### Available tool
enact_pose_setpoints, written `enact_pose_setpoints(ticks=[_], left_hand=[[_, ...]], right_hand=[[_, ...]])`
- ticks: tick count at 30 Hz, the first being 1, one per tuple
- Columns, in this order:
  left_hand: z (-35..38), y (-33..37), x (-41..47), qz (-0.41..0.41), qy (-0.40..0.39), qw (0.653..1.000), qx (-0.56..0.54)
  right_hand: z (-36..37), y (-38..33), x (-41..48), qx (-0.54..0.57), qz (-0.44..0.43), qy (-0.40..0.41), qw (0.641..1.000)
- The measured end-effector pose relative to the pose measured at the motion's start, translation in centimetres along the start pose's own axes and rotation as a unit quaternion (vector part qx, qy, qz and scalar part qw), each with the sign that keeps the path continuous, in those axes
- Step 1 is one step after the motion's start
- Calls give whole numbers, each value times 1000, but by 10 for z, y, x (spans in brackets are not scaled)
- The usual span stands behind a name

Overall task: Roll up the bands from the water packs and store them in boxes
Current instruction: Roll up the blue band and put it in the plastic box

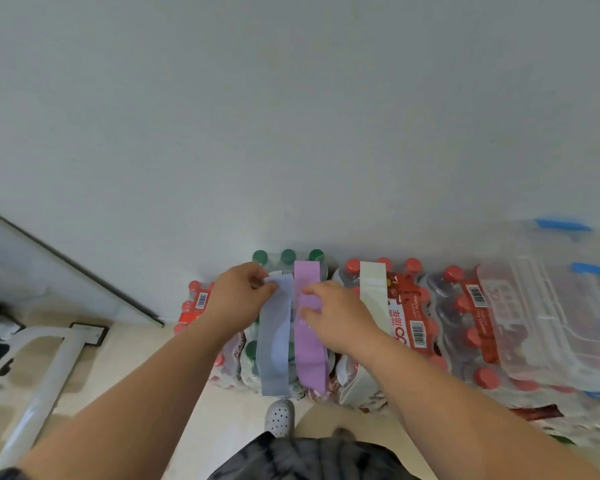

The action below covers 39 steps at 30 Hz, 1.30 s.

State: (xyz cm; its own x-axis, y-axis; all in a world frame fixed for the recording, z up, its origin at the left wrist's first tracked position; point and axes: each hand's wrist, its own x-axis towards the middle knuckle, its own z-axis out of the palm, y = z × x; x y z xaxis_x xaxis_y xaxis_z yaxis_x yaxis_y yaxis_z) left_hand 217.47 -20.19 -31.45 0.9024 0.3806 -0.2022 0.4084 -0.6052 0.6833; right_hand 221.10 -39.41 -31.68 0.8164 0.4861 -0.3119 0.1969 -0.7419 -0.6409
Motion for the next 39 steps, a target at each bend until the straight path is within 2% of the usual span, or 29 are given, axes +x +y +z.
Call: enact_pose_setpoints(ticks=[8,16,20,23,30,39], left_hand=[[-24,21,-75,-27,-2,976,-215],[-54,19,-123,-6,-8,955,-297],[-72,20,-137,20,-22,938,-347],[-90,16,-141,53,-30,939,-337],[-130,-17,-159,92,-58,931,-348],[-142,-66,-186,61,-88,922,-373]], right_hand=[[-11,-29,-19,179,-70,34,981],[-8,-53,-66,351,-88,18,932],[-6,-75,-85,369,-96,48,923],[-1,-96,-94,384,-96,80,915],[43,-141,-125,442,-40,111,889],[97,-175,-159,420,-14,174,891]])
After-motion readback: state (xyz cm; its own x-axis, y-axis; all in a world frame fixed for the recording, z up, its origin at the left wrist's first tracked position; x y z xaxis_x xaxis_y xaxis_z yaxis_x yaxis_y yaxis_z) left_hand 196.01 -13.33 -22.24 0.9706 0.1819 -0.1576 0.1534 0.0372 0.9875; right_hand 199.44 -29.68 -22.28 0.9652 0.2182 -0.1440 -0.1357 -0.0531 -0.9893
